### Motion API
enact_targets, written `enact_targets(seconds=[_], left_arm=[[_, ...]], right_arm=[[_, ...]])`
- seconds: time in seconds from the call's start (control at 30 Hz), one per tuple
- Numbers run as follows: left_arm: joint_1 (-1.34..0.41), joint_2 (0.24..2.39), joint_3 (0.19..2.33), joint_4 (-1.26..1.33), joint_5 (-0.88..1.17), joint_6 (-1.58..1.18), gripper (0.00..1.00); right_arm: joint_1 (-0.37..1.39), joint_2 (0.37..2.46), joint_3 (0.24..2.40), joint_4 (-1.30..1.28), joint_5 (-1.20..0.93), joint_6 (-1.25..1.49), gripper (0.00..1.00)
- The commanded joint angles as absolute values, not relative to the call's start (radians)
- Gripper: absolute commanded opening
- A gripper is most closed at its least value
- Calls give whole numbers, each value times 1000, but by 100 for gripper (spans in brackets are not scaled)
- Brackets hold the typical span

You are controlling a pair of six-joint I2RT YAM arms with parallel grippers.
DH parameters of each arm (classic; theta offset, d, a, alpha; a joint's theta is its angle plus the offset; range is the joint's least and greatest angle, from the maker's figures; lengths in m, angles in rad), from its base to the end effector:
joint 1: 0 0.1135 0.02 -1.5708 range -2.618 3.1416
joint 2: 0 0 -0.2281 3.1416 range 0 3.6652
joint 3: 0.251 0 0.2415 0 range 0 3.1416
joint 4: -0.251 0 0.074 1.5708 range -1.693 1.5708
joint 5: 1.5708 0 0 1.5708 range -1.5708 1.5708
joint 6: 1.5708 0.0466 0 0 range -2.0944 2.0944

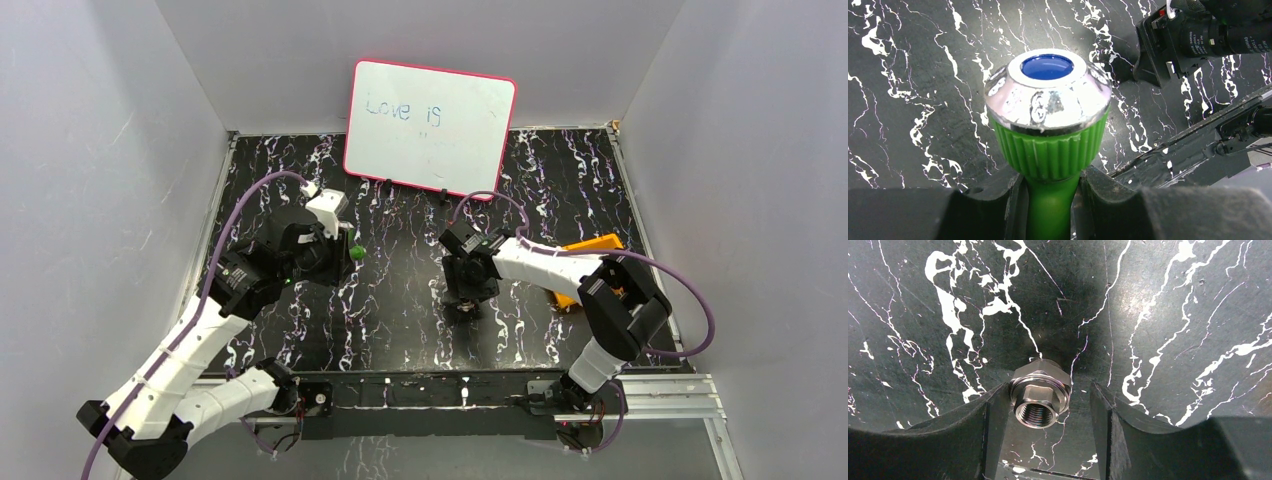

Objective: Install the water faucets
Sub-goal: Pick up the adaptor at the center of the board.

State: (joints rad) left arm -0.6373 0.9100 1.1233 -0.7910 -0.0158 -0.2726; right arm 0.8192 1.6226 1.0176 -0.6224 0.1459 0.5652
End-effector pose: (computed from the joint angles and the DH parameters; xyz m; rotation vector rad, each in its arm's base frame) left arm 0.1587 -0.1166 0.3359 0.3884 2.1580 -0.5065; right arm 0.2090 0.2137 0.1445 -0.3173 2.7634 0.1513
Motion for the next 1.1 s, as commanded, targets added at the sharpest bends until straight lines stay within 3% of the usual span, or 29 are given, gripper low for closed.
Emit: enact_targets(seconds=[0.0,0.83,1.07], left_arm=[[-638,893,1118,-776,0,-267,0],[-638,882,1103,-772,44,-264,0],[-637,881,1103,-767,46,-264,0]], right_arm=[[820,1617,1000,-598,141,598,66],[853,1646,974,-587,182,653,57],[856,1640,971,-575,198,653,39]])
